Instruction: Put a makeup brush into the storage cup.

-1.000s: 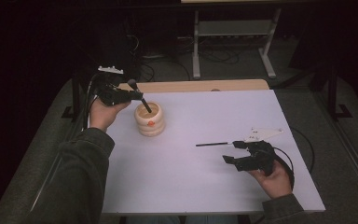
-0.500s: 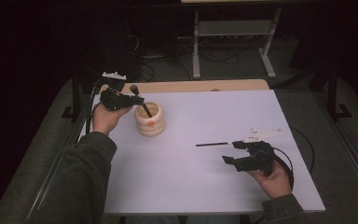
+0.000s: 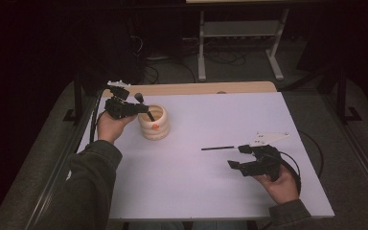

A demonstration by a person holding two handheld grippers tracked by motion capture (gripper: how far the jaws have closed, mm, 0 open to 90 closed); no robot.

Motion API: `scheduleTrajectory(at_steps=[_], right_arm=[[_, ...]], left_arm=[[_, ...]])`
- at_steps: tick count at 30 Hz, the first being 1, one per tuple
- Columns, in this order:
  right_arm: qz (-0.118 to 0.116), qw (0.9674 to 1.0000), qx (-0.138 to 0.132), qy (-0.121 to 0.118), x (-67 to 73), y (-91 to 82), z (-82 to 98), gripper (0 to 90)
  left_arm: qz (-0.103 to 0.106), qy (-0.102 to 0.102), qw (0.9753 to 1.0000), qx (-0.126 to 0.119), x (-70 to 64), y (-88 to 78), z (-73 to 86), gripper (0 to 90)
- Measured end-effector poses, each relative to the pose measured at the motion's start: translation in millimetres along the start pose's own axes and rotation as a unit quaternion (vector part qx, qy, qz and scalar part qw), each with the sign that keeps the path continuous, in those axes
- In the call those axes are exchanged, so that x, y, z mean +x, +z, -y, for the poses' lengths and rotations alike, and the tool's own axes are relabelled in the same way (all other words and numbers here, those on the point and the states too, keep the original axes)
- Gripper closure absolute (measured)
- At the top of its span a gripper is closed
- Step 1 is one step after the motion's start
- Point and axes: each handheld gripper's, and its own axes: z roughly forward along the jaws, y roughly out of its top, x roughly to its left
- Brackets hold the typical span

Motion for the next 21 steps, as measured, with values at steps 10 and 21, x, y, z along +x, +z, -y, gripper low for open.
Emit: scheduleTrajectory(at_steps=[10, 21], right_arm=[[-0.001, 1.0, -0.001, -0.003, 0.6, -0.3, -0.4, 31.3], [-0.003, 1.0, -0.004, -0.003, -0.1, -2.3, -1.2, 31.0]], left_arm=[[0.008, -0.001, 0.9999, 0.008, 1.0, 5.8, 8.9, 77.7], [0.008, 0.003, 0.9999, 0.013, 1.8, 7.0, 16.4, 77.6]])
